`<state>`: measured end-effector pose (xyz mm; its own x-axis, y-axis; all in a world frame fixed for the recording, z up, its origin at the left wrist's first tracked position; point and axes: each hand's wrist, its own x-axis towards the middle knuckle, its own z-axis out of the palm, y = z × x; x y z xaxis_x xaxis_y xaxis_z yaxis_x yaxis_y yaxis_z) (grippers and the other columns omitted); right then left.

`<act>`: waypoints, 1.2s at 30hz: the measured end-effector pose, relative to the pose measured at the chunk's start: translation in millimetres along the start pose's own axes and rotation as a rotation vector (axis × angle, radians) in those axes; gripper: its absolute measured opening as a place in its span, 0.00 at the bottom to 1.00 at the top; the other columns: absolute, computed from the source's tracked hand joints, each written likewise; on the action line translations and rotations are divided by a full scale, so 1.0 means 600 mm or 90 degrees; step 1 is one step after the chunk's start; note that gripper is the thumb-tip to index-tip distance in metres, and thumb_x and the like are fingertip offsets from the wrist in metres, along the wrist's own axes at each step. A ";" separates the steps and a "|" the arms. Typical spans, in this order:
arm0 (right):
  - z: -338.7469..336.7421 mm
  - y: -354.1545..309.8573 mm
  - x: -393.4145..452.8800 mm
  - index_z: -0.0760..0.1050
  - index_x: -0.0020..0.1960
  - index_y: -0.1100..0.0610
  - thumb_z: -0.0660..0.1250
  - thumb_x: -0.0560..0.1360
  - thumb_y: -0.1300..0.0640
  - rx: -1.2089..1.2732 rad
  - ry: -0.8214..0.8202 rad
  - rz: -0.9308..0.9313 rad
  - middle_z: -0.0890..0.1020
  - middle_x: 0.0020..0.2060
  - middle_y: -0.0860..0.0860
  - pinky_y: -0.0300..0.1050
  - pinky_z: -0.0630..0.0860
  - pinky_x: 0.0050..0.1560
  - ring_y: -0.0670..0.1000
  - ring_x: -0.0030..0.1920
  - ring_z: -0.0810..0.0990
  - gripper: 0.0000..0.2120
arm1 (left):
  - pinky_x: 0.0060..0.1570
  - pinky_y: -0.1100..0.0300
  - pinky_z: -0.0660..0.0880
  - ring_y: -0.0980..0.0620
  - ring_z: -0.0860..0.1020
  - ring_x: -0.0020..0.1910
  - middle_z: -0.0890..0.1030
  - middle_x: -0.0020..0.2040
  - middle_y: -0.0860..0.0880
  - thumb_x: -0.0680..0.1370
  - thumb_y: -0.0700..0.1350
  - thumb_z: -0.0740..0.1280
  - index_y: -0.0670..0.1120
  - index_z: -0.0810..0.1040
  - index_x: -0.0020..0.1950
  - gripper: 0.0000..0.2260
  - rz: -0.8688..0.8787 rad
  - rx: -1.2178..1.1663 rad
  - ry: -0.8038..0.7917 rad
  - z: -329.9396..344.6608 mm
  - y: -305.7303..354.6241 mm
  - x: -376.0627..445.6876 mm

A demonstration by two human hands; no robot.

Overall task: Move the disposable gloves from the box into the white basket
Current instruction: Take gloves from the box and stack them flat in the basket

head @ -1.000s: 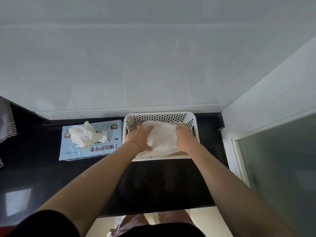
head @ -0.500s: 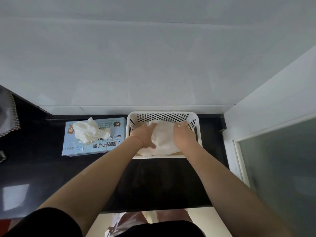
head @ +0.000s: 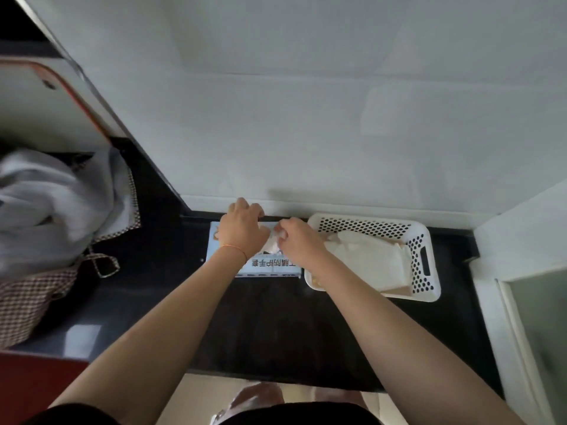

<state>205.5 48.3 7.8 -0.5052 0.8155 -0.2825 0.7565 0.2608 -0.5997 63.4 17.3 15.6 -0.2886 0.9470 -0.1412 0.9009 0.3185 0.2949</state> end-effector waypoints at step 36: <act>-0.077 -0.139 0.016 0.74 0.50 0.64 0.59 0.81 0.52 0.365 0.247 0.099 0.83 0.41 0.53 0.44 0.76 0.46 0.44 0.43 0.84 0.15 | 0.37 0.58 0.70 0.51 0.73 0.35 0.77 0.36 0.50 0.79 0.45 0.64 0.42 0.79 0.47 0.08 0.028 -0.435 0.025 -0.138 -0.093 0.044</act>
<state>156.7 58.4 89.5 -0.1439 0.9742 -0.1738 0.4159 -0.0998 -0.9039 -21.4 28.0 73.7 -0.2796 0.9563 -0.0849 0.5086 0.2226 0.8317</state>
